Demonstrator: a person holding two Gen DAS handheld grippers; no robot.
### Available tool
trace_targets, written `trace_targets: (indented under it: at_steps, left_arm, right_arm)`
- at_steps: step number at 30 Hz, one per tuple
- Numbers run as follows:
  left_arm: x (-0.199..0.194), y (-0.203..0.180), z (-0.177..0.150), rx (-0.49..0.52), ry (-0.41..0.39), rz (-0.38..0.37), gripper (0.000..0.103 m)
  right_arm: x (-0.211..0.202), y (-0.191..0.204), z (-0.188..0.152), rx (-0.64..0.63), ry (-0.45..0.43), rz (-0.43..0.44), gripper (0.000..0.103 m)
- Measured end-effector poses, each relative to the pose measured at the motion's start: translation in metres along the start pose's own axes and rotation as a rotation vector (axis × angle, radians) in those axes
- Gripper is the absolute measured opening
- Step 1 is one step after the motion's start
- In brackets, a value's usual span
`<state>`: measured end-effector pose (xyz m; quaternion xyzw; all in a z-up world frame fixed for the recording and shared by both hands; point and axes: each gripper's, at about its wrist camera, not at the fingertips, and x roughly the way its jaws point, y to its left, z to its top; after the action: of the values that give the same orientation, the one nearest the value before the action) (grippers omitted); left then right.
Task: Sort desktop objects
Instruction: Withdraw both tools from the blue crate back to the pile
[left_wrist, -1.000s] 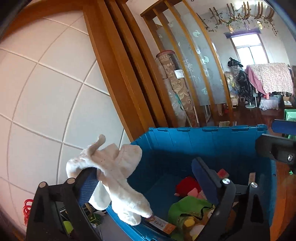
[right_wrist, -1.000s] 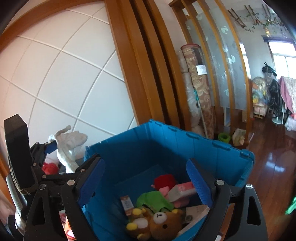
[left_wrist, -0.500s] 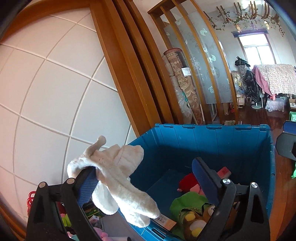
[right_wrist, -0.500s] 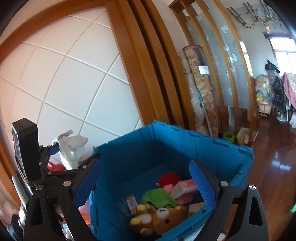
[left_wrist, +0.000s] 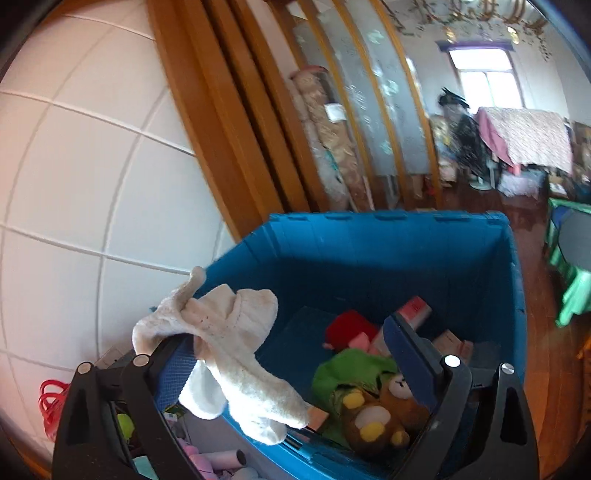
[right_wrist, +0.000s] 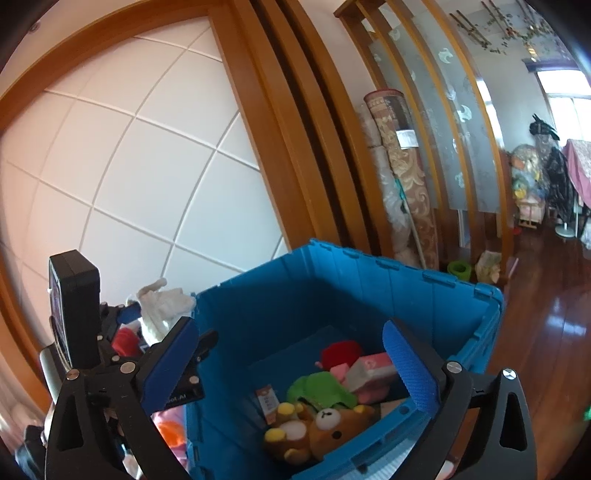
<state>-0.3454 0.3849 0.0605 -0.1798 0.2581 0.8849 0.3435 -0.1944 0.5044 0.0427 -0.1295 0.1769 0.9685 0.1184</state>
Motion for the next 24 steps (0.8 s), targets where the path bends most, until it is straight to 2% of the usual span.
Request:
trace_targets:
  at_steps: [2,4,6,7,9,10,11,12,13,14,15,16,18,20,21,24]
  left_arm:
    - [0.013,-0.016,-0.002,0.113,0.062,-0.03,0.096]
    - [0.021,-0.026,-0.002,0.196,0.085,-0.062,0.096]
    - [0.037,-0.034,-0.003,0.266,0.167,-0.08,0.096]
    - [0.037,-0.037,-0.003,0.282,0.169,-0.068,0.096]
    - [0.032,-0.037,-0.002,0.28,0.109,-0.128,0.096]
    - [0.042,-0.04,-0.002,0.301,0.158,-0.136,0.096]
    - [0.055,-0.044,-0.005,0.343,0.221,-0.098,0.095]
    - [0.059,-0.048,-0.007,0.377,0.234,-0.062,0.094]
    - [0.055,-0.049,-0.008,0.391,0.209,-0.056,0.094]
    - [0.051,-0.049,-0.008,0.396,0.183,-0.091,0.094]
    - [0.052,-0.052,-0.009,0.422,0.198,-0.121,0.094]
    - [0.056,-0.055,-0.011,0.473,0.222,-0.111,0.094]
    - [0.058,-0.06,-0.014,0.557,0.221,-0.023,0.094]
    - [0.056,-0.061,-0.013,0.593,0.215,-0.029,0.094]
    - [0.055,-0.062,-0.012,0.617,0.202,-0.007,0.094]
    - [0.059,-0.064,-0.012,0.714,0.189,0.115,0.094]
  right_arm:
    - [0.0,-0.005,-0.001,0.015,0.005,-0.004,0.102]
    - [-0.003,-0.008,-0.001,0.027,-0.003,-0.005,0.102]
    - [-0.005,-0.011,-0.001,0.033,-0.011,-0.014,0.102]
    - [-0.006,-0.012,0.0,0.035,-0.012,-0.013,0.102]
    - [-0.01,-0.014,0.0,0.036,-0.026,-0.019,0.102]
    - [-0.01,-0.016,0.0,0.04,-0.03,-0.029,0.102]
    - [-0.009,-0.018,0.0,0.047,-0.025,-0.029,0.102]
    - [-0.009,-0.019,0.001,0.055,-0.022,-0.023,0.102]
    - [-0.01,-0.02,0.001,0.057,-0.026,-0.022,0.102]
    - [-0.012,-0.021,0.0,0.052,-0.033,-0.031,0.102]
    - [-0.012,-0.022,0.0,0.046,-0.034,-0.04,0.102]
    - [-0.01,-0.023,-0.001,0.047,-0.025,-0.045,0.102]
    - [-0.009,-0.025,-0.001,0.066,-0.022,-0.035,0.102]
    - [-0.009,-0.025,-0.001,0.069,-0.027,-0.036,0.102]
    - [-0.008,-0.025,-0.001,0.067,-0.025,-0.038,0.102]
    - [-0.007,-0.024,-0.001,0.069,-0.025,-0.035,0.102]
